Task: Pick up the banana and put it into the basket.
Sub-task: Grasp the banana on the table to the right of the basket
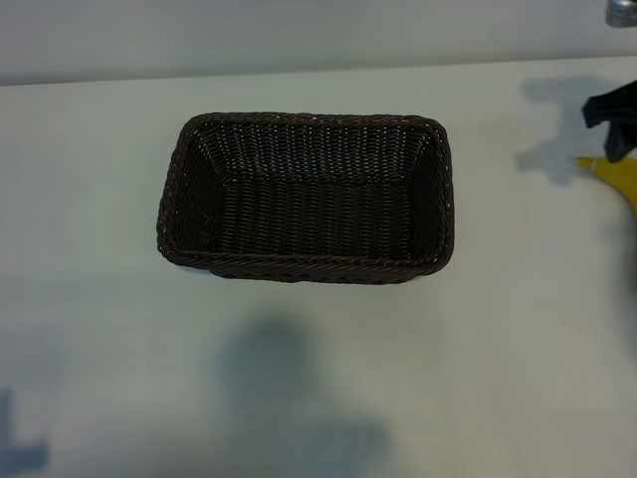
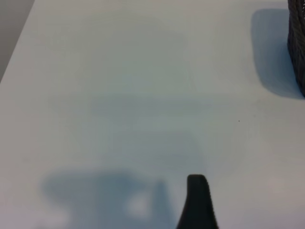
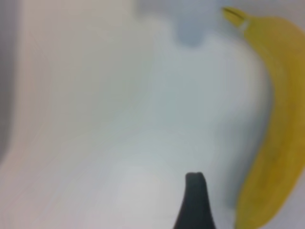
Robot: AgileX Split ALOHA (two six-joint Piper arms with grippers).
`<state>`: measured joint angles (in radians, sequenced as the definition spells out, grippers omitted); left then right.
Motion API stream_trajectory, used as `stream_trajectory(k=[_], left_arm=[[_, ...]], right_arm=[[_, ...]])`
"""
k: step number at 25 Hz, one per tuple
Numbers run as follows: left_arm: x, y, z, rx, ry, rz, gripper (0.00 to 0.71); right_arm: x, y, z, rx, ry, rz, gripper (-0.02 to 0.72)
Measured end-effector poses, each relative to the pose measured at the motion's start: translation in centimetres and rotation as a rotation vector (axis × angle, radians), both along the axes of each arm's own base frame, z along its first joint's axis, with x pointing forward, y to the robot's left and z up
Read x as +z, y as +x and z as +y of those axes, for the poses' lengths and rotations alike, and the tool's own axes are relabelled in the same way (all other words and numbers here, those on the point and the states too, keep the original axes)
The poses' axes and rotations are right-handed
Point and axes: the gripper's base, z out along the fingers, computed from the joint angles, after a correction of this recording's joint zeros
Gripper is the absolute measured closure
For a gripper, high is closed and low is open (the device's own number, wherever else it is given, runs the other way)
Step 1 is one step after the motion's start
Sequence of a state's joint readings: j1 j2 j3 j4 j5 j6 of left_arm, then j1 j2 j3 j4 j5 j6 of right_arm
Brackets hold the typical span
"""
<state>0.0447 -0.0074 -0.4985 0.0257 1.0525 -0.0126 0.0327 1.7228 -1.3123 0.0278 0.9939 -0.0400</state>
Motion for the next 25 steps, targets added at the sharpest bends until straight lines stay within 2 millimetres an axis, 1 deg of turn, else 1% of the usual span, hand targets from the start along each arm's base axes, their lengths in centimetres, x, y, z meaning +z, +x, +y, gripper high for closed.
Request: stream_trajectory(k=[4, 6, 9, 13, 16, 25], left_arm=[[0.0, 0.0, 0.0, 0.0, 0.0, 0.0, 0.139], [0.0, 0.0, 0.0, 0.0, 0.0, 0.0, 0.139], [0.0, 0.0, 0.0, 0.0, 0.0, 0.0, 0.139], [0.0, 0.0, 0.0, 0.0, 0.0, 0.0, 0.139], [0.0, 0.0, 0.0, 0.0, 0.0, 0.0, 0.139], [0.0, 0.0, 0.0, 0.001, -0.002, 0.0, 0.139]], right_arm=[[-2.1, 0.7, -2.7, -0.055, -0.011, 0.062, 0.132], [-2.8, 0.8, -4.1, -0.088, -0.01, 0.083, 0.132], [-3.4, 0.9, -5.3, -0.114, -0.01, 0.09, 0.132], [-3.4, 1.1, -5.4, -0.101, -0.006, 0.076, 0.132], [-3.9, 1.3, -5.3, -0.088, -0.005, 0.084, 0.132], [-7.4, 2.3, -5.5, -0.082, -0.004, 0.143, 0.132]])
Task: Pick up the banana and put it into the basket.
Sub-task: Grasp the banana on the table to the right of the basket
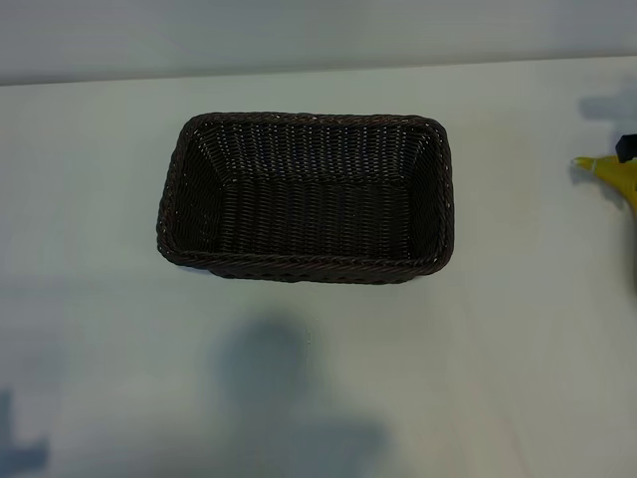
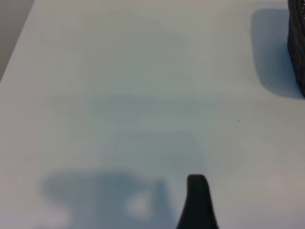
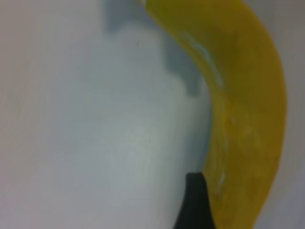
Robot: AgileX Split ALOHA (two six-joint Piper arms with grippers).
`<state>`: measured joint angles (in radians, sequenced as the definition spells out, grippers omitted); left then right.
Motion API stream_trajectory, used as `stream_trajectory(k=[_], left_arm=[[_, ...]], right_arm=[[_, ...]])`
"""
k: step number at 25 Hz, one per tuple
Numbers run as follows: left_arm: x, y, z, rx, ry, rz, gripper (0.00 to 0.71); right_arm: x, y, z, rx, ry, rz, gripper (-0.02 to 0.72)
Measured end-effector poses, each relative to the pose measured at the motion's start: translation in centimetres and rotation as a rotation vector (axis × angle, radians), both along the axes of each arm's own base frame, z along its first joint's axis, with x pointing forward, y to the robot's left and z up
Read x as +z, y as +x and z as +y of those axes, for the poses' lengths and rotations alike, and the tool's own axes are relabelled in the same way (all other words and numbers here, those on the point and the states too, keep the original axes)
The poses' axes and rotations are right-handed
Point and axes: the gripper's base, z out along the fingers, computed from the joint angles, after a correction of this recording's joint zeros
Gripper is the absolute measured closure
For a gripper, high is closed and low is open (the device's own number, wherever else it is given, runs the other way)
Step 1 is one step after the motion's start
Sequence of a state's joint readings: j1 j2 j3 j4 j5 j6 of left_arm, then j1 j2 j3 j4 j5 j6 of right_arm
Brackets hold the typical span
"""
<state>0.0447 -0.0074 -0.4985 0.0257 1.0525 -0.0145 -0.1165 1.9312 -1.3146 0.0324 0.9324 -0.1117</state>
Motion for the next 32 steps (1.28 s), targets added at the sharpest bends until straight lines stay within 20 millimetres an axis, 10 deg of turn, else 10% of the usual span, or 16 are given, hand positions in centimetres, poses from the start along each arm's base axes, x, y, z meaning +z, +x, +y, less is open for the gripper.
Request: stream_trajectory(k=[20, 32], left_arm=[[0.0, 0.0, 0.0, 0.0, 0.001, 0.0, 0.139], [0.0, 0.0, 0.0, 0.0, 0.001, 0.0, 0.139]], right_arm=[[-4.5, 0.8, -0.1, 0.0, 0.007, 0.071, 0.135], [-4.3, 0.9, -0.1, -0.014, 0.009, 0.076, 0.28]])
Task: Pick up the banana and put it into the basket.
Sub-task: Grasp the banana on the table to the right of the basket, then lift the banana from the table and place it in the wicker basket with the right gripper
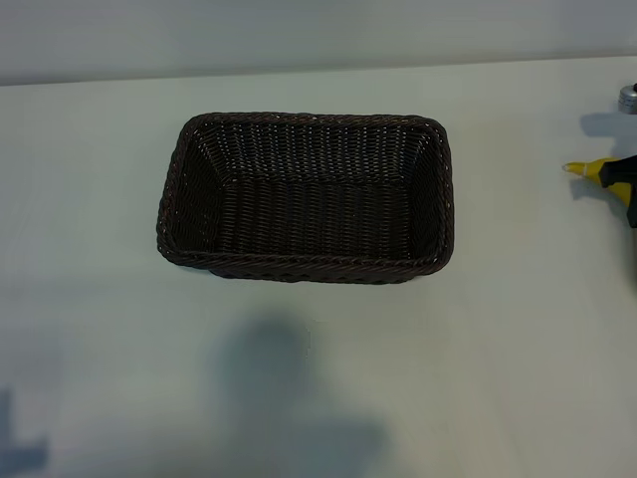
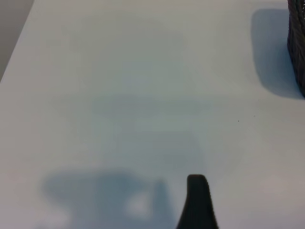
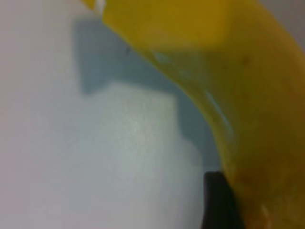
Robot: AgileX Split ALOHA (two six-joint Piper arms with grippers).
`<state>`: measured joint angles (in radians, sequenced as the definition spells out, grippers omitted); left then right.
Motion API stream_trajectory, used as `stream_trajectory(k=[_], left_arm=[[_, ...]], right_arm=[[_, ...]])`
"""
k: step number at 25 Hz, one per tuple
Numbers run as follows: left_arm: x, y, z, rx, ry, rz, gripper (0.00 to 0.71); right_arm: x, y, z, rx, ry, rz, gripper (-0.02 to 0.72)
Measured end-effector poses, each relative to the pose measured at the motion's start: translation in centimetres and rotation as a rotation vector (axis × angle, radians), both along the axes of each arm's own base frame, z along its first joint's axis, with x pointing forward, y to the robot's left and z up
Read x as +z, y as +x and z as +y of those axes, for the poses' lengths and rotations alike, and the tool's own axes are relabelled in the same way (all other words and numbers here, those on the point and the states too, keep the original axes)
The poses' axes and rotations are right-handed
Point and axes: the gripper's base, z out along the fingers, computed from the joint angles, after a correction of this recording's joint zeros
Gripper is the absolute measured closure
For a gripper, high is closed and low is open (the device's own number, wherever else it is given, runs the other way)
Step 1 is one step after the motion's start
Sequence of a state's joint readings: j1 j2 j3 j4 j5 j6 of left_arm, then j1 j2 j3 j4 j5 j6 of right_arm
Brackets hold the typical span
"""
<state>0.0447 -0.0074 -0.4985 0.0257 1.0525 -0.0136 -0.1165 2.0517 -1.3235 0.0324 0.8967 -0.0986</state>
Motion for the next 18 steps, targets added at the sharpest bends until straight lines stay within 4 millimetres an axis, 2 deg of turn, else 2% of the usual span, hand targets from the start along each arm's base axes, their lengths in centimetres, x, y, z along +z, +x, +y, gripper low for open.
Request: stream_trajectory(k=[4, 12, 15, 18], left_arm=[[0.0, 0.0, 0.0, 0.0, 0.0, 0.0, 0.139], [0.0, 0.0, 0.0, 0.0, 0.0, 0.0, 0.139], [0.0, 0.0, 0.0, -0.001, 0.001, 0.0, 0.139], [0.0, 0.0, 0.0, -0.001, 0.001, 0.0, 0.139]], right_arm=[[1.5, 0.3, 0.0, -0.002, 0.005, 0.03, 0.28], [9.1, 1.5, 0.5, -0.02, 0.073, -0.033, 0.28], [10.2, 1.8, 1.0, -0.016, 0.088, -0.07, 0.28], [10.3, 1.9, 2.7, 0.027, 0.089, -0.066, 0.28]])
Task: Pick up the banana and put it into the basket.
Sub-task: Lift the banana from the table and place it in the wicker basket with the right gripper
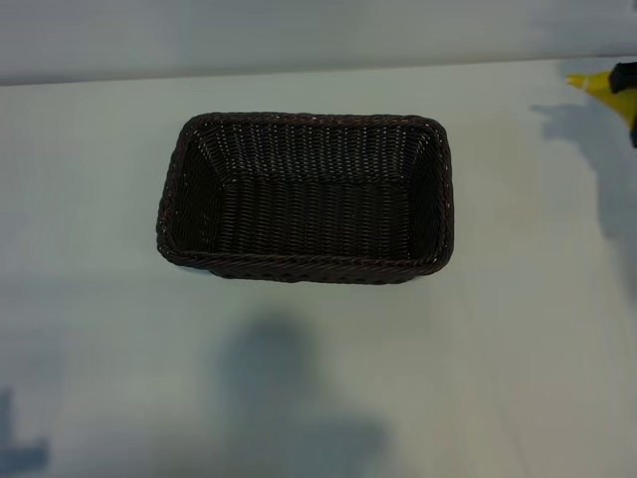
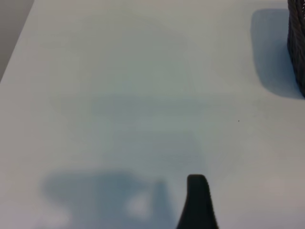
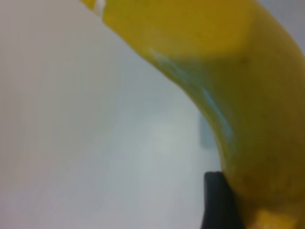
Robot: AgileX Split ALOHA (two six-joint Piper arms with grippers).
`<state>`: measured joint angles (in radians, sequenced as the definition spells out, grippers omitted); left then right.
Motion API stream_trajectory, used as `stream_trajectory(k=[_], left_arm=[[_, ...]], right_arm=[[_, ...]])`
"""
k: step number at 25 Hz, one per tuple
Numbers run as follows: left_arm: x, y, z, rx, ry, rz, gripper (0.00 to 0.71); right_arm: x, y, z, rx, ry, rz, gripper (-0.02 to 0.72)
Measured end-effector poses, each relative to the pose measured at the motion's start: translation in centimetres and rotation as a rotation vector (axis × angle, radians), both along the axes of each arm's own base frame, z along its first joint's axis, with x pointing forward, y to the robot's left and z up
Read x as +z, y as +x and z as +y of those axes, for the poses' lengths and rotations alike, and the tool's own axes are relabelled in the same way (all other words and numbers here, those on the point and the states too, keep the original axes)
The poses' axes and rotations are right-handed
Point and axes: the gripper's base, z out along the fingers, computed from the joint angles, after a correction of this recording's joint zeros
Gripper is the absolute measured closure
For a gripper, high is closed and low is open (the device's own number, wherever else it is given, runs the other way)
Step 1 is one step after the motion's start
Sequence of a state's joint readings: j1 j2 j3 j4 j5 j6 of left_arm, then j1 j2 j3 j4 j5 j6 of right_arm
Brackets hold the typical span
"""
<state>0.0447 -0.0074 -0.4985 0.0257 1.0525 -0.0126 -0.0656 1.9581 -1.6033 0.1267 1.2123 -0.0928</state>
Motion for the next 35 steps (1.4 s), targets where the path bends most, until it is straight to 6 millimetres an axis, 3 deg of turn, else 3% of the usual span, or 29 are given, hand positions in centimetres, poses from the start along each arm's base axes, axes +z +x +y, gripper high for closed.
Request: stream_trajectory(k=[8, 17, 25, 32, 35], left_arm=[[0.0, 0.0, 0.0, 0.0, 0.0, 0.0, 0.139], [0.0, 0.0, 0.0, 0.0, 0.0, 0.0, 0.139], [0.0, 0.0, 0.0, 0.0, 0.0, 0.0, 0.139], [0.0, 0.0, 0.0, 0.0, 0.0, 0.0, 0.139], [0.0, 0.0, 0.0, 0.0, 0.0, 0.0, 0.139]], right_arm=[[0.0, -0.5, 7.9, 0.165, 0.005, 0.004, 0.28], [0.2, -2.6, 16.0, 0.458, -0.017, -0.012, 0.28], [3.0, -2.8, 19.5, 0.784, -0.077, -0.153, 0.28], [3.4, -3.7, 22.5, 1.205, -0.128, -0.264, 0.28], [3.5, -4.3, 23.7, 1.3, -0.137, -0.288, 0.28]])
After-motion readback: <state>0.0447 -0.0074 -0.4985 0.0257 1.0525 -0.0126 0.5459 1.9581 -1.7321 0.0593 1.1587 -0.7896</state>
